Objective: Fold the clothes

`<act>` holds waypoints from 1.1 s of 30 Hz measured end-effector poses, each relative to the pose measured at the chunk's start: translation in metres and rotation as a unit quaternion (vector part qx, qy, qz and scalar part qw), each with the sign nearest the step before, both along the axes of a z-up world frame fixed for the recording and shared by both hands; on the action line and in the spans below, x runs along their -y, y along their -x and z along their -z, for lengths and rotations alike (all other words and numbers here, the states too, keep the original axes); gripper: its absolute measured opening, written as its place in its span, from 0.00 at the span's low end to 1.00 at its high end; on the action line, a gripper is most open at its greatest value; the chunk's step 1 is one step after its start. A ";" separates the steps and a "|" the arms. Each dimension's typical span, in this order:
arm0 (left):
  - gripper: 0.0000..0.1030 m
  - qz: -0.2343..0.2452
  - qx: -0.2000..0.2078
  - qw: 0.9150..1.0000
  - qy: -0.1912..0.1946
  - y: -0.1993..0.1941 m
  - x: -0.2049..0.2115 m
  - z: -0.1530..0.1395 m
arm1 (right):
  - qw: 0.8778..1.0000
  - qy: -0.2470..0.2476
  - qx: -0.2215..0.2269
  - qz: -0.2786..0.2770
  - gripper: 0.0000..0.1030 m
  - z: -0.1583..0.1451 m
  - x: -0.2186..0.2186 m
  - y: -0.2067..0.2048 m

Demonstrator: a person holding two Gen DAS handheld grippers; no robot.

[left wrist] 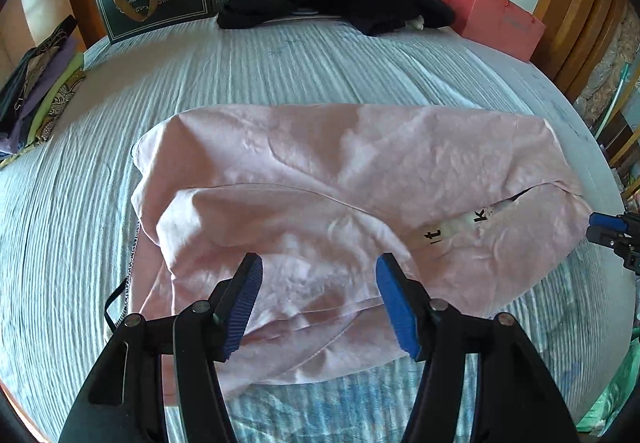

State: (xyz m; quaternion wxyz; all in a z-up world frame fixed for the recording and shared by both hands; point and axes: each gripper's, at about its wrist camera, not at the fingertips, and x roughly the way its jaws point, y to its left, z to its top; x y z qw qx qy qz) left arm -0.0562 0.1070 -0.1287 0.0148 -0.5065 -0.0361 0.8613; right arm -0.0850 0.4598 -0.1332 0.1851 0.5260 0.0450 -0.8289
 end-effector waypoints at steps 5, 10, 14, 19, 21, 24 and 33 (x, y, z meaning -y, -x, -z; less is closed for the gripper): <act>0.61 -0.054 -0.017 0.998 0.007 -0.007 -0.051 -0.004 | 0.998 0.001 -0.010 -0.065 0.51 0.004 -0.055 0.001; 0.61 -0.100 0.003 0.995 0.025 -0.001 -0.085 0.006 | 0.990 0.077 0.005 -0.115 0.32 0.015 -0.074 0.021; 0.61 -0.116 0.035 0.991 0.052 0.001 -0.093 0.018 | 0.979 0.076 0.038 -0.188 0.01 0.020 -0.068 0.010; 0.63 -0.128 0.049 0.989 0.061 0.001 -0.089 0.022 | 0.971 0.039 0.064 -0.228 0.00 0.025 -0.089 -0.012; 0.63 -0.131 0.048 0.988 0.065 0.001 -0.087 0.021 | 0.973 0.052 0.066 -0.216 0.02 0.020 -0.102 -0.010; 0.63 -0.129 0.052 0.988 0.063 0.001 -0.085 0.023 | 0.978 0.102 0.054 -0.175 0.25 0.008 -0.110 0.004; 0.63 -0.167 0.042 0.983 0.058 0.000 -0.063 0.019 | 0.983 0.119 0.044 -0.131 0.42 0.021 -0.083 0.026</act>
